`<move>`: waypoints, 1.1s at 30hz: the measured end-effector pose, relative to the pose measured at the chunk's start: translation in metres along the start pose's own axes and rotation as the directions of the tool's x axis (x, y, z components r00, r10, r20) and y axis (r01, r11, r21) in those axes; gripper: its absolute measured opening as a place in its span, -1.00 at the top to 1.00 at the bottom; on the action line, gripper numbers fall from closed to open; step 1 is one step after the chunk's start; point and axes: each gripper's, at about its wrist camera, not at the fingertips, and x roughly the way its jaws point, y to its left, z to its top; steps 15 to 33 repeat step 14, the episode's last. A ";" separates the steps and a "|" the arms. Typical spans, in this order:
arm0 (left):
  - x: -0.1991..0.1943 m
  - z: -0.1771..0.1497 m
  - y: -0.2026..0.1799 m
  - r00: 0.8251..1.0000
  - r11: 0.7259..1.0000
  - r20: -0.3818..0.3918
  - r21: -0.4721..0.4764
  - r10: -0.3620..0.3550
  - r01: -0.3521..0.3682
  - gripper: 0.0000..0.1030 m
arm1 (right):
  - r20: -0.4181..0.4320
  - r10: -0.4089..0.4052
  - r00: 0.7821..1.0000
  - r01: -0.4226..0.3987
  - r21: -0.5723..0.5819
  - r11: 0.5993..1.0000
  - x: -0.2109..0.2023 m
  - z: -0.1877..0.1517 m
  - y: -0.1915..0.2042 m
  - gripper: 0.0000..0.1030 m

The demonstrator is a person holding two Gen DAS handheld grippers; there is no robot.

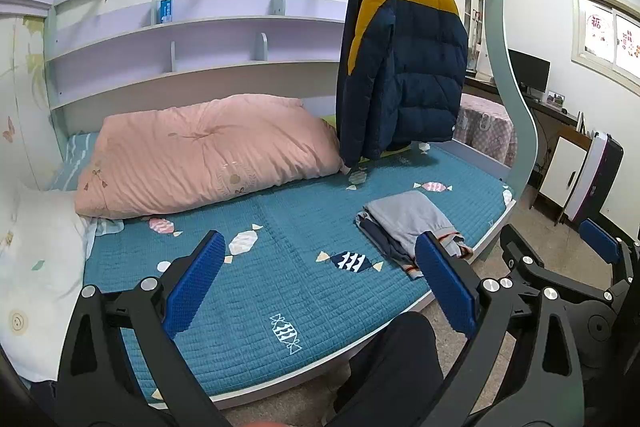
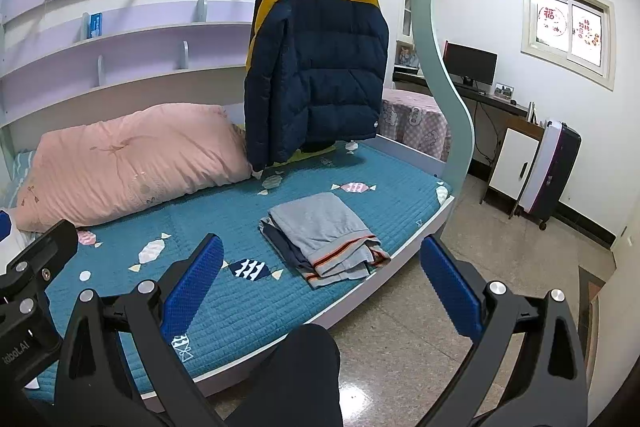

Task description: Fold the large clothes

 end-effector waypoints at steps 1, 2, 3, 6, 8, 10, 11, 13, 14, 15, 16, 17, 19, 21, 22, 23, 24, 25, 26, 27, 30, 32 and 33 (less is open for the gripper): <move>0.001 0.000 0.000 1.000 1.000 -0.001 -0.001 0.002 -0.002 -0.87 | -0.002 0.001 1.000 -0.001 -0.001 1.000 0.001 0.001 0.000 -0.85; 0.001 0.000 -0.001 1.000 1.000 -0.002 -0.001 0.004 -0.004 -0.87 | -0.003 0.000 1.000 0.000 -0.001 1.000 0.000 -0.001 0.000 -0.85; 0.001 0.000 -0.001 1.000 1.000 -0.002 -0.001 0.006 -0.006 -0.87 | -0.005 -0.001 1.000 0.001 -0.002 1.000 0.000 -0.001 0.000 -0.85; 0.003 -0.001 -0.001 1.000 1.000 -0.015 0.005 0.011 -0.011 -0.87 | -0.008 -0.005 1.000 0.005 -0.007 1.000 0.000 -0.001 0.000 -0.85; 0.004 -0.001 0.000 1.000 1.000 -0.018 0.006 0.011 -0.011 -0.87 | -0.009 -0.003 1.000 0.003 -0.009 1.000 0.000 -0.002 0.000 -0.85; 0.004 0.000 0.000 1.000 1.000 -0.010 0.008 0.020 -0.020 -0.87 | -0.008 0.000 1.000 0.000 -0.007 1.000 0.001 -0.001 -0.002 -0.85; 0.005 0.000 -0.001 1.000 1.000 -0.008 0.006 0.023 -0.023 -0.87 | -0.008 0.002 1.000 -0.002 -0.006 1.000 0.001 -0.001 -0.002 -0.85; 0.004 -0.001 0.000 1.000 1.000 -0.009 0.007 0.019 -0.019 -0.87 | -0.006 0.002 1.000 -0.002 -0.004 1.000 0.001 0.000 -0.004 -0.85; 0.005 -0.001 0.000 1.000 1.000 -0.010 0.006 0.019 -0.019 -0.87 | -0.005 0.002 1.000 -0.002 -0.004 1.000 0.001 0.000 -0.004 -0.85; 0.005 -0.001 0.000 1.000 1.000 -0.010 0.006 0.019 -0.019 -0.87 | -0.005 0.002 1.000 -0.002 -0.004 1.000 0.001 0.000 -0.004 -0.85; 0.005 -0.001 0.000 1.000 1.000 -0.010 0.006 0.019 -0.019 -0.87 | -0.005 0.002 1.000 -0.002 -0.004 1.000 0.001 0.000 -0.004 -0.85; 0.005 -0.001 0.000 1.000 1.000 -0.010 0.006 0.019 -0.019 -0.87 | -0.005 0.002 1.000 -0.002 -0.004 1.000 0.001 0.000 -0.004 -0.85; 0.005 -0.001 0.000 1.000 1.000 -0.010 0.006 0.019 -0.019 -0.87 | -0.005 0.002 1.000 -0.002 -0.004 1.000 0.001 0.000 -0.004 -0.85; 0.005 -0.001 0.000 1.000 1.000 -0.010 0.006 0.019 -0.019 -0.87 | -0.005 0.002 1.000 -0.002 -0.004 1.000 0.001 0.000 -0.004 -0.85; 0.005 -0.001 0.000 1.000 1.000 -0.010 0.006 0.019 -0.019 -0.87 | -0.005 0.002 1.000 -0.002 -0.004 1.000 0.001 0.000 -0.004 -0.85; 0.005 -0.001 0.000 1.000 1.000 -0.010 0.006 0.019 -0.019 -0.87 | -0.005 0.002 1.000 -0.002 -0.004 1.000 0.001 0.000 -0.004 -0.85; 0.005 -0.001 0.000 1.000 1.000 -0.010 0.006 0.019 -0.019 -0.87 | -0.005 0.002 1.000 -0.002 -0.004 1.000 0.001 0.000 -0.004 -0.85; 0.005 -0.001 0.000 1.000 1.000 -0.010 0.006 0.019 -0.019 -0.87 | -0.005 0.002 1.000 -0.002 -0.004 1.000 0.001 0.000 -0.004 -0.85; 0.005 -0.001 0.000 1.000 1.000 -0.010 0.006 0.019 -0.019 -0.87 | -0.005 0.002 1.000 -0.002 -0.004 1.000 0.001 0.000 -0.004 -0.85; 0.005 -0.001 0.000 1.000 1.000 -0.010 0.006 0.019 -0.019 -0.87 | -0.005 0.002 1.000 -0.002 -0.004 1.000 0.001 0.000 -0.004 -0.85; 0.005 -0.001 0.000 1.000 1.000 -0.010 0.006 0.019 -0.019 -0.87 | -0.005 0.002 1.000 -0.002 -0.004 1.000 0.001 0.000 -0.004 -0.85; 0.005 -0.001 0.000 1.000 1.000 -0.010 0.006 0.019 -0.019 -0.87 | -0.005 0.002 1.000 -0.002 -0.004 1.000 0.001 0.000 -0.004 -0.85; 0.005 -0.001 0.000 1.000 1.000 -0.010 0.006 0.019 -0.019 -0.87 | -0.005 0.002 1.000 -0.002 -0.004 1.000 0.001 0.000 -0.004 -0.85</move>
